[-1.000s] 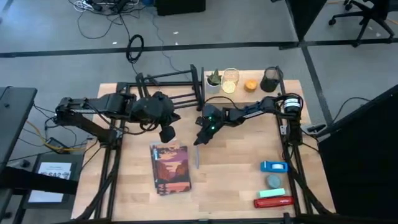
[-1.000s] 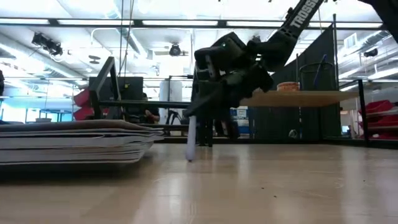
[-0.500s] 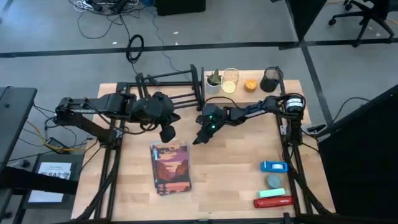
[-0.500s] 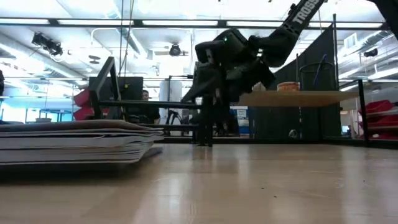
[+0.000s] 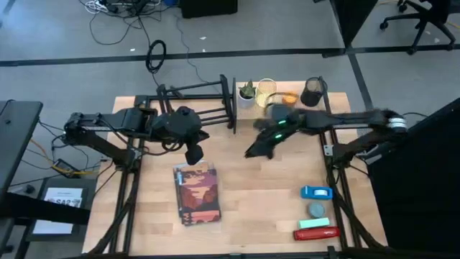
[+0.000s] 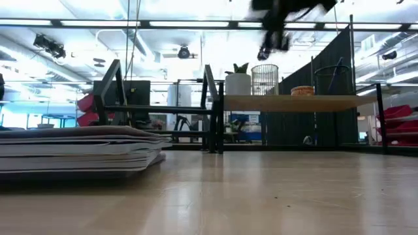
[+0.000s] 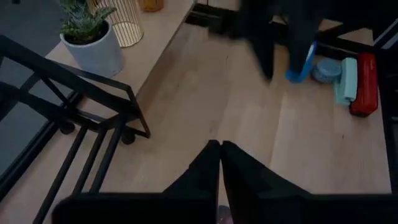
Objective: Stock shelves
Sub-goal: Remove the blue pen from the black pen organizer on the shelf
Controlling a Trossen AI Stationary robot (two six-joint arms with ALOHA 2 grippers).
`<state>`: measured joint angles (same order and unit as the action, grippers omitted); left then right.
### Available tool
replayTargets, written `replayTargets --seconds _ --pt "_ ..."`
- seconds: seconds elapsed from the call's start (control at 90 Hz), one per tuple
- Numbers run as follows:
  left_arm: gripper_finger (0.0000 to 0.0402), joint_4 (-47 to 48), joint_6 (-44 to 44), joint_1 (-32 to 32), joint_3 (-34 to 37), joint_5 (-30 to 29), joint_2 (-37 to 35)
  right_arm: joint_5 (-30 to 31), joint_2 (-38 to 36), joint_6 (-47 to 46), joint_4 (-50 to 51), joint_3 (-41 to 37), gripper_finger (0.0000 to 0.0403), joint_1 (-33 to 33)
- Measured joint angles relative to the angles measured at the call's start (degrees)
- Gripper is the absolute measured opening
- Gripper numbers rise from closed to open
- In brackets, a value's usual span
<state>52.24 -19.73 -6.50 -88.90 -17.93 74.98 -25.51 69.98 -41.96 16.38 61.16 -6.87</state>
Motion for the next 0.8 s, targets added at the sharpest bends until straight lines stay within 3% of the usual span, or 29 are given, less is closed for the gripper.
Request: replayTargets --seconds 0.178,0.411,0.544,0.7,0.8 --pt "0.0000 -3.6 2.2 0.0 0.0 -0.6 0.0 14.1 -11.2 9.2 20.9 13.2 0.0064 -1.8" --pt "0.0000 -8.2 5.8 0.1 0.0 -2.0 0.0 34.3 -6.9 15.9 52.1 35.1 0.0003 -8.6" --pt "0.0000 -9.3 6.2 0.7 0.0 -2.6 0.0 42.8 -2.7 15.4 63.4 39.4 0.0022 -16.3" --pt "0.0000 -9.2 6.2 1.9 0.0 -3.2 0.0 41.5 1.4 17.0 74.1 41.4 0.0080 -26.8" --pt "0.0000 -9.2 6.2 2.1 0.0 -3.2 0.0 38.3 3.7 15.6 72.9 41.0 0.0131 -32.0"
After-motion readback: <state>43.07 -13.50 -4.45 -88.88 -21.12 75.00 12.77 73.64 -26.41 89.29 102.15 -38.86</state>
